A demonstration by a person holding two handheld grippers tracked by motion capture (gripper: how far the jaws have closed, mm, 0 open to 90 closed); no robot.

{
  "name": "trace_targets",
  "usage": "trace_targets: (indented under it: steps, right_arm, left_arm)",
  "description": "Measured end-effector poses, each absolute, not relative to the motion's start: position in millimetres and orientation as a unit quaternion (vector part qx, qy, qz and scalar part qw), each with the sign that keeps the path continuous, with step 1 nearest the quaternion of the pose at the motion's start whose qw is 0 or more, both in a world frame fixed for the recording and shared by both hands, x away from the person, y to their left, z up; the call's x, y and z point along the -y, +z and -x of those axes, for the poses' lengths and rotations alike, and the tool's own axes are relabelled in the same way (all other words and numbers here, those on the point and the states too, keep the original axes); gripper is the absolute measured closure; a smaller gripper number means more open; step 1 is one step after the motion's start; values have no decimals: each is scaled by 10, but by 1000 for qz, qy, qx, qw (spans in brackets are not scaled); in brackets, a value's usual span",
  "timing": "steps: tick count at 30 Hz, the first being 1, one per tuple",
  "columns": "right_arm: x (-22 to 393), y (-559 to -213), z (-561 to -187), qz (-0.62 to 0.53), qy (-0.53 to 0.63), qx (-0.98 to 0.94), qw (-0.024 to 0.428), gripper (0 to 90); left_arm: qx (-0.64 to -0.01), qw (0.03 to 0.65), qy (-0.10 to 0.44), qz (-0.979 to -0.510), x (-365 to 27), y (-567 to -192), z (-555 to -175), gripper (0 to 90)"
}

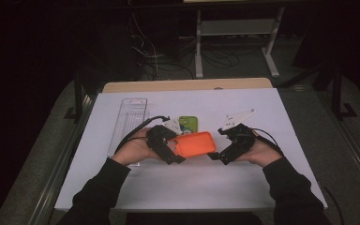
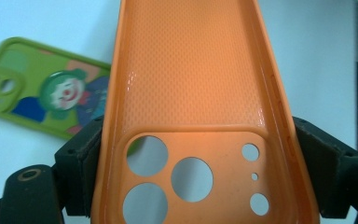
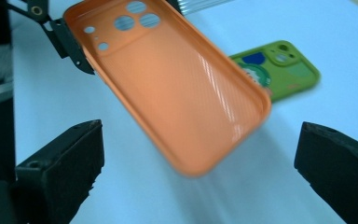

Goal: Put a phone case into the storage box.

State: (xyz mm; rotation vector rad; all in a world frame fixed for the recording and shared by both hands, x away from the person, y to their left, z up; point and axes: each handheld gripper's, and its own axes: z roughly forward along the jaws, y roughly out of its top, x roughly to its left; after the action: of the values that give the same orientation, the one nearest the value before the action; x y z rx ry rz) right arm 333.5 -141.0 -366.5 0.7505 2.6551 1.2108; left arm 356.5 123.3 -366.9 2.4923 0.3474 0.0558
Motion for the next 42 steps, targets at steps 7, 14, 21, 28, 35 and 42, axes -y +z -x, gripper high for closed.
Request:
trace_targets:
  steps: [7, 14, 21, 28, 35, 42]
  right_arm:
    - [1487, -3754, -3295, -289, 401, -865, 89, 3]
    - [1543, -3914, -3241, -329, 398, -849, 117, 3]
    - [1602, -4083, -3153, -351, 387, -842, 135, 4]
    - [1653, -4148, -3059, -361, 386, -838, 137, 3]
    - [1688, -4171, -3036, -364, 386, -837, 136, 4]
    - [1677, -4103, -3071, -378, 397, -829, 115, 4]
  left_arm:
    - [-179, 310, 27, -933, -1335, -3656, -3613, 157]
    - [-211, 318, 40, -923, -1480, -3581, -3671, 157]
    - [-225, 319, 52, -919, -1611, -3517, -3715, 157]
    - [-250, 323, 58, -911, -1685, -3505, -3734, 157]
    - [-264, 318, 65, -908, -1777, -3499, -3764, 157]
    - [-295, 327, 73, -895, -1782, -3508, -3753, 157]
